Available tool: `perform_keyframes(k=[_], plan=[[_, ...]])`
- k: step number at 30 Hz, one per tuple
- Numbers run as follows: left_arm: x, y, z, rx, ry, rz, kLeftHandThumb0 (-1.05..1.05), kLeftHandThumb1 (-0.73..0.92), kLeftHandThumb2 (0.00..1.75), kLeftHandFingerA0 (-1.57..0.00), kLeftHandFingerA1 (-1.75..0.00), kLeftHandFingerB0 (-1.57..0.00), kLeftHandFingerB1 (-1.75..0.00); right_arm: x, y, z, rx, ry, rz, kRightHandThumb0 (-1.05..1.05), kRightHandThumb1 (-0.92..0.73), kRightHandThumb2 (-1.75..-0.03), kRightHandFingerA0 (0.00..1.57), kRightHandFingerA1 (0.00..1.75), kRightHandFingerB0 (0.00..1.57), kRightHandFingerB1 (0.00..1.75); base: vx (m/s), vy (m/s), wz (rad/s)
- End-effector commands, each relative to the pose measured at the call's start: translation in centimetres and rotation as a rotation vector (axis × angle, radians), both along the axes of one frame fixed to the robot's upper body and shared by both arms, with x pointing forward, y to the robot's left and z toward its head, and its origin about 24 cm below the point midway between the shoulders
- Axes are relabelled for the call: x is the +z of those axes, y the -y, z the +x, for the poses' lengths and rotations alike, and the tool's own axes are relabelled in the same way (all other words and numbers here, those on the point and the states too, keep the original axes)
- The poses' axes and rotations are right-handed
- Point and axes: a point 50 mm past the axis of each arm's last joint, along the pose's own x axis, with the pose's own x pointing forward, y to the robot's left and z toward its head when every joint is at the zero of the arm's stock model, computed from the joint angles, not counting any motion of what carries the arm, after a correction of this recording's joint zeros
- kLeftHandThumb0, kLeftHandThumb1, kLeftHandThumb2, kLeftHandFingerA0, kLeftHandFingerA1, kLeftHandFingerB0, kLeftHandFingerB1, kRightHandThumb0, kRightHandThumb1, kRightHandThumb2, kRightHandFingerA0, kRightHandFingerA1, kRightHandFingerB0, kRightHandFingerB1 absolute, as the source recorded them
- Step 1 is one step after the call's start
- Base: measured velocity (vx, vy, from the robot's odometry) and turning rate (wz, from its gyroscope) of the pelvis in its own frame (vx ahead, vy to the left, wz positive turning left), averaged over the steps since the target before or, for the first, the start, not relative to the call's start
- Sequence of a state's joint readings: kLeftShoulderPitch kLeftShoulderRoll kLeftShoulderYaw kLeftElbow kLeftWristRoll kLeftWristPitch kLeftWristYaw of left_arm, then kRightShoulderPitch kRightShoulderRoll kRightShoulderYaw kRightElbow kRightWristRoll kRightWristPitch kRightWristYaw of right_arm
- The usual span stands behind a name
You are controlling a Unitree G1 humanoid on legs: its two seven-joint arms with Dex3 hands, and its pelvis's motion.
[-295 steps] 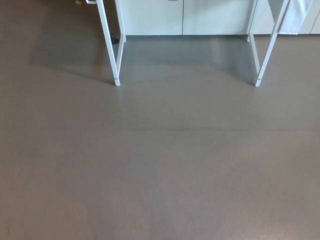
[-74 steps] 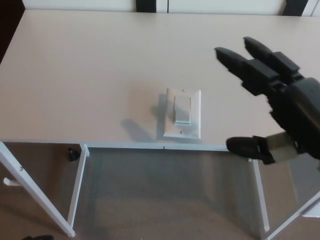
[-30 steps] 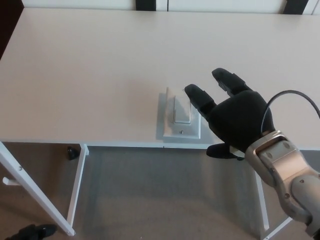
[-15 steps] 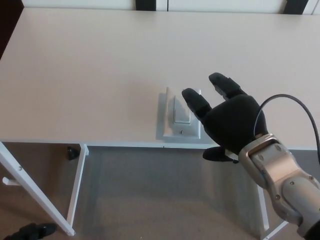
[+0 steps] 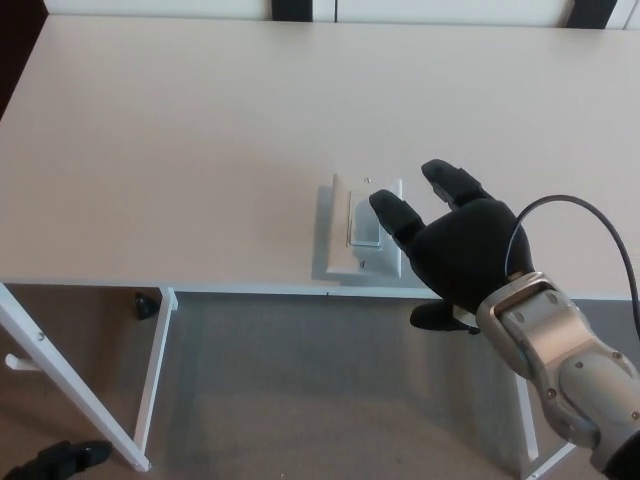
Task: The robot walk towards a table in front and then clicks the light switch button using the right hand's index finger
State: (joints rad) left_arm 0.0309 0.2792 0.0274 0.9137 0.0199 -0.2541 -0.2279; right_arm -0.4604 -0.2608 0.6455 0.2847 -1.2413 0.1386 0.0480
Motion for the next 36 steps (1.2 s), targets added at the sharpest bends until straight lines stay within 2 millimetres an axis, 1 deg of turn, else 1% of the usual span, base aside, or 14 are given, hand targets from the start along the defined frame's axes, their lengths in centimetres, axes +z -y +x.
perform_keyframes(k=[1,2,4,5,13,16,22,23,24,28,32,33,34,36], plan=[[0.1,-0.6,-0.1,0.008,-0.029,0.010,-0.21,0.46,0.92,-0.42,-0.64,-0.23,-0.54,-0.3,0.0,-0.4,0.008,-0.008,0.018,-1.01,-0.61,-0.97,0.00,0.03,0.00,0.04,0.00,0.000,0.00],[0.1,-0.6,-0.1,0.011,-0.028,0.002,-0.20,0.46,0.93,-0.41,-0.64,-0.23,-0.54,-0.2,-0.2,-0.6,0.012,-0.008,0.019,-1.02,-0.62,-0.97,0.00,0.03,0.00,0.03,0.00,0.000,0.00],[0.1,-0.6,-0.1,0.004,-0.025,0.006,-0.21,0.46,0.92,-0.42,-0.64,-0.23,-0.54,-0.2,-0.3,-0.7,0.015,-0.011,0.023,-1.03,-0.62,-0.97,0.00,0.03,0.00,0.03,0.00,0.000,0.00],[0.1,-0.6,-0.1,0.001,-0.027,0.015,-0.25,0.66,0.59,-0.48,-0.54,-0.34,-0.42,-0.1,-0.4,-0.9,0.019,-0.019,0.037,-1.00,-0.61,-0.96,0.00,0.05,0.00,0.05,0.00,0.000,0.00],[0.1,-0.6,0.1,0.013,-0.028,0.005,-0.22,0.67,0.59,-0.50,-0.54,-0.33,-0.42,0.1,-0.8,-1.4,0.055,0.005,0.056,-1.01,-0.62,-0.97,0.00,0.04,0.03,0.08,0.00,0.000,0.00],[0.2,-0.6,0.2,0.004,-0.024,0.011,-0.24,0.66,0.59,-0.50,-0.54,-0.34,-0.42,0.2,-1.0,-1.5,0.063,0.014,0.047,-1.03,-0.63,-0.98,0.00,0.03,0.03,0.07,0.00,0.000,0.00],[0.2,-0.6,0.4,0.011,-0.028,0.014,-0.24,0.66,0.59,-0.50,-0.53,-0.34,-0.41,-0.3,-0.7,-1.3,0.057,0.013,0.038,-1.02,-0.62,-0.97,0.00,0.00,0.05,0.09,0.00,0.000,0.00],[0.3,-0.6,0.4,-0.001,-0.025,0.018,-0.21,0.46,0.92,-0.43,-0.64,-0.23,-0.54,-0.5,-0.7,-1.3,0.053,0.004,0.022,-1.01,-0.62,-0.97,0.00,0.03,0.00,0.07,0.00,0.000,0.00],[0.3,-0.6,0.4,0.005,-0.024,0.017,-0.24,0.65,0.59,-0.49,-0.54,-0.34,-0.42,-0.6,-0.6,-1.3,0.051,-0.001,0.027,-1.01,-0.61,-0.96,0.00,0.02,0.01,0.08,0.00,0.000,0.00],[0.2,-0.6,0.4,0.002,-0.025,0.013,-0.24,0.66,0.59,-0.50,-0.54,-0.34,-0.42,-1.0,-0.5,-1.2,0.048,-0.008,0.024,-1.02,-0.62,-0.96,0.00,0.03,0.05,0.08,0.00,0.000,0.00],[0.2,-0.6,0.4,0.001,-0.031,0.019,-0.24,0.66,0.59,-0.49,-0.54,-0.35,-0.42,-1.4,-0.5,-1.4,0.051,-0.009,0.019,-0.97,-0.59,-0.96,0.00,0.08,0.06,0.12,0.00,0.000,0.00],[0.2,-0.6,0.4,0.006,-0.032,0.019,-0.23,0.66,0.59,-0.50,-0.55,-0.35,-0.42,-1.5,-0.5,-1.4,0.048,-0.008,0.007,-0.89,-0.67,-0.62,0.00,0.00,0.00,0.31,0.00,0.000,0.00],[0.2,-0.6,0.4,-0.001,-0.030,0.019,-0.23,0.67,0.59,-0.49,-0.55,-0.34,-0.42,-1.9,-0.7,-1.6,0.049,-0.010,-0.007,-1.01,-0.62,-0.96,0.00,0.02,0.09,0.16,0.00,0.000,0.00],[0.2,-0.6,0.4,-0.001,-0.030,0.013,-0.22,0.67,0.59,-0.49,-0.55,-0.34,-0.42,-2.1,-0.8,-1.7,0.055,-0.010,-0.019,-1.03,-0.62,-0.97,0.00,0.02,0.08,0.15,0.00,0.000,0.00]])
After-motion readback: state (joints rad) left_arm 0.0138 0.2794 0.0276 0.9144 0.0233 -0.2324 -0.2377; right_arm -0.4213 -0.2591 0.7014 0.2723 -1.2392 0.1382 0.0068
